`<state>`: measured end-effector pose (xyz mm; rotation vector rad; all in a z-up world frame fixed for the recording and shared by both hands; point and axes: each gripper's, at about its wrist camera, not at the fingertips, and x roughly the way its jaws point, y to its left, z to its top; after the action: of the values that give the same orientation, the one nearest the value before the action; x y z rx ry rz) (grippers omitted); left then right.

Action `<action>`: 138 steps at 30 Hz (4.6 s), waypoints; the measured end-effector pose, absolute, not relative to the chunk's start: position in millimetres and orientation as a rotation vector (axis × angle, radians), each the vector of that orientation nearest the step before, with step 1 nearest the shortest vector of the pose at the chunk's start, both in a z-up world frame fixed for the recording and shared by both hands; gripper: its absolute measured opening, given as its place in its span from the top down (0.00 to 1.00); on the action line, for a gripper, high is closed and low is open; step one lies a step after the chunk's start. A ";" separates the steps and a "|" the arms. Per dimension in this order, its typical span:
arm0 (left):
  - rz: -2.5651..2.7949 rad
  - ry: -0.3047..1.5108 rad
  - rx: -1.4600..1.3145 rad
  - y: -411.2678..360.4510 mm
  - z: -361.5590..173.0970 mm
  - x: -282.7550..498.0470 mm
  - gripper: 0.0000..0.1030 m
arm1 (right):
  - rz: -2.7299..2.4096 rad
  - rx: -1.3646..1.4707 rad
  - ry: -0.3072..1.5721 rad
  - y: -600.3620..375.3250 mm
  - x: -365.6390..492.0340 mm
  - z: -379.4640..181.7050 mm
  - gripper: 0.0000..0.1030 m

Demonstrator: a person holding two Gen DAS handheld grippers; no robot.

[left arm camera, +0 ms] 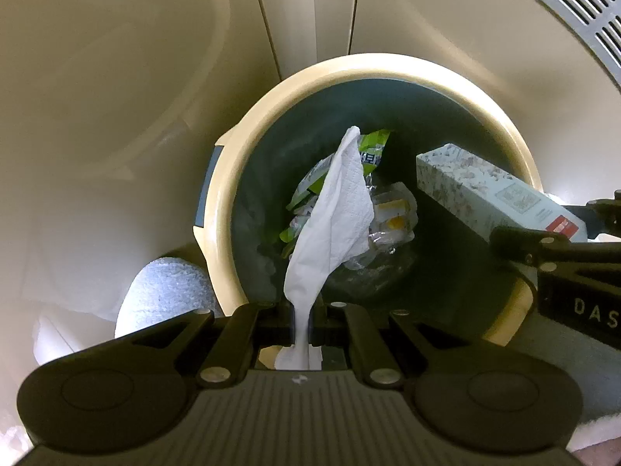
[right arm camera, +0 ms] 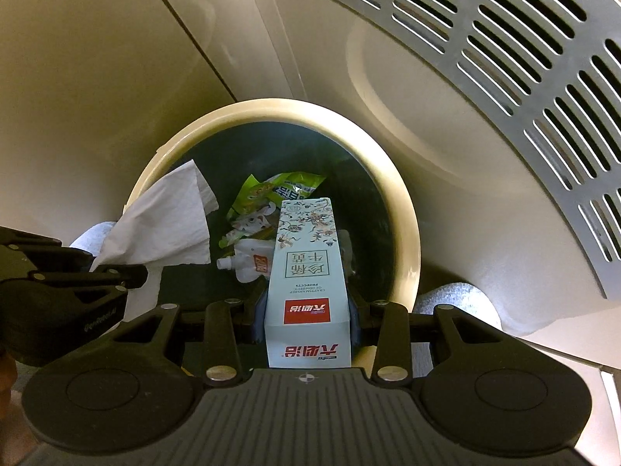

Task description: Collect trash

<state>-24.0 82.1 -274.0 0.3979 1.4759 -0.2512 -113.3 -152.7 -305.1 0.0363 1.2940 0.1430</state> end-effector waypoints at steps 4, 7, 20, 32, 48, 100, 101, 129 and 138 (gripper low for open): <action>-0.253 1.490 0.414 82.5 -281.0 -21.7 0.94 | 0.144 0.049 1.302 -152.4 -109.4 -307.1 0.59; -0.255 1.504 0.426 81.8 -283.7 -21.2 0.66 | 0.141 0.098 1.322 -154.6 -106.3 -308.4 0.57; -0.231 1.430 0.364 104.8 -237.2 -34.7 0.00 | 0.157 0.115 1.254 -157.9 -133.9 -260.4 0.24; -0.249 1.205 0.352 122.4 -156.6 -95.7 0.00 | 0.212 -0.068 1.022 -141.4 -199.1 -198.0 0.16; -0.249 1.064 0.337 134.8 -115.6 -127.1 0.00 | 0.227 -0.199 0.862 -132.0 -251.0 -171.7 0.12; -0.241 0.909 0.381 137.9 -88.0 -148.4 0.00 | 0.191 -0.153 0.778 -148.7 -271.4 -163.0 0.12; -0.237 0.891 0.386 137.7 -85.1 -149.4 0.00 | 0.190 -0.149 0.769 -150.1 -272.4 -161.3 0.12; -0.218 0.740 0.274 140.7 1.5 -131.0 0.00 | 0.205 -0.045 0.487 -172.7 -254.1 -56.3 0.02; -0.182 0.701 0.231 156.0 24.2 -118.9 0.00 | 0.088 0.048 0.430 -203.7 -195.3 -33.7 0.00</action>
<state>-118.9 156.0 24.2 0.2313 0.7014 -0.1818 -195.3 -203.7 -33.7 0.0480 0.4298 0.0877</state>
